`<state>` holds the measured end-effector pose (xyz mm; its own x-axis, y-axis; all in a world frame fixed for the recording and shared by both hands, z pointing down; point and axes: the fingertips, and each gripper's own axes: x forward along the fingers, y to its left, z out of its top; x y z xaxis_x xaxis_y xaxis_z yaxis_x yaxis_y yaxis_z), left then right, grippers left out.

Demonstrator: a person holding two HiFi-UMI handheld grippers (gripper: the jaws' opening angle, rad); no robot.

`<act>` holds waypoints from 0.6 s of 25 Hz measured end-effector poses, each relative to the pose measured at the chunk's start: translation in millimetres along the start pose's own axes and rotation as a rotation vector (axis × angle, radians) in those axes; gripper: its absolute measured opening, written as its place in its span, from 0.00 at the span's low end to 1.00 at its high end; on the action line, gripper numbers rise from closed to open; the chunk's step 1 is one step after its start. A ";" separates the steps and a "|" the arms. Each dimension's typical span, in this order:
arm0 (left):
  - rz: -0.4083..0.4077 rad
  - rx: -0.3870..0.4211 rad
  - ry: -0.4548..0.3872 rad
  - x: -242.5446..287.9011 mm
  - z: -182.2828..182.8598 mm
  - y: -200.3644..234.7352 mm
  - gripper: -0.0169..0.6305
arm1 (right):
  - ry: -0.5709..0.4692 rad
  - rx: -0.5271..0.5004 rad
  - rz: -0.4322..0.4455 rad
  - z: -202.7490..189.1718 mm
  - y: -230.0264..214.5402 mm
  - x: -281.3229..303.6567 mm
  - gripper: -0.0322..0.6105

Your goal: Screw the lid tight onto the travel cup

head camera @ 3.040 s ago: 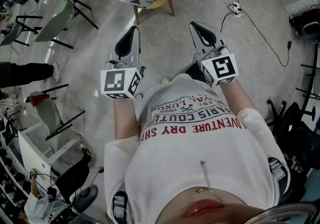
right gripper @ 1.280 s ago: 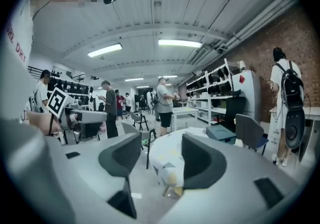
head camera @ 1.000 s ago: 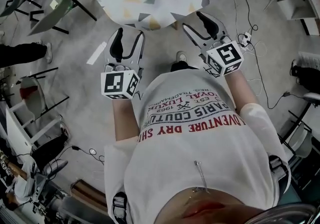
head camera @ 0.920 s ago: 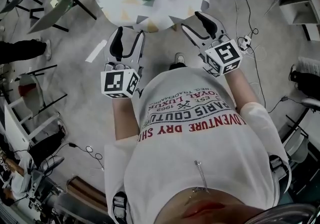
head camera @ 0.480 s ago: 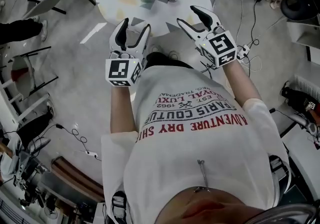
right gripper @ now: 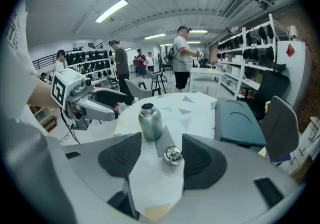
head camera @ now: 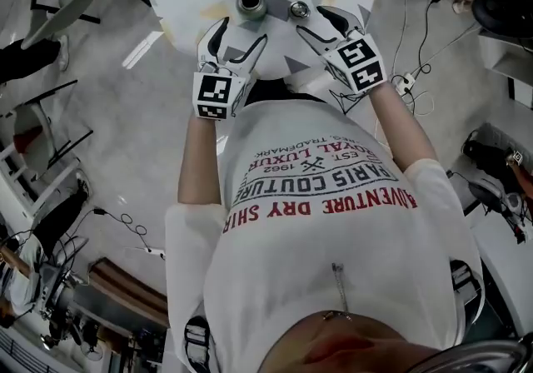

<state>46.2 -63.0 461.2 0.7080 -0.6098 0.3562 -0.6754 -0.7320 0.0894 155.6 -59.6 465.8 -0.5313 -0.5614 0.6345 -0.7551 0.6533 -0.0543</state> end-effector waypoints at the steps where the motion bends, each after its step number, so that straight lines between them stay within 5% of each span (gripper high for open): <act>1: -0.008 0.004 0.013 6.6 -6.9 5.5 0.56 | 0.032 0.004 0.006 -5.6 -3.8 10.1 0.40; 8: -0.064 -0.006 0.105 46.3 -47.6 25.0 0.63 | 0.228 -0.004 0.023 -44.9 -22.4 62.0 0.40; 15: -0.098 0.017 0.102 72.5 -52.1 27.2 0.64 | 0.346 -0.048 0.072 -67.0 -27.6 84.0 0.42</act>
<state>68.4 -111.3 537.9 0.7449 -0.5020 0.4394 -0.6001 -0.7920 0.1125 157.6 -90.8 572.3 -0.4148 -0.3127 0.8545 -0.6970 0.7129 -0.0775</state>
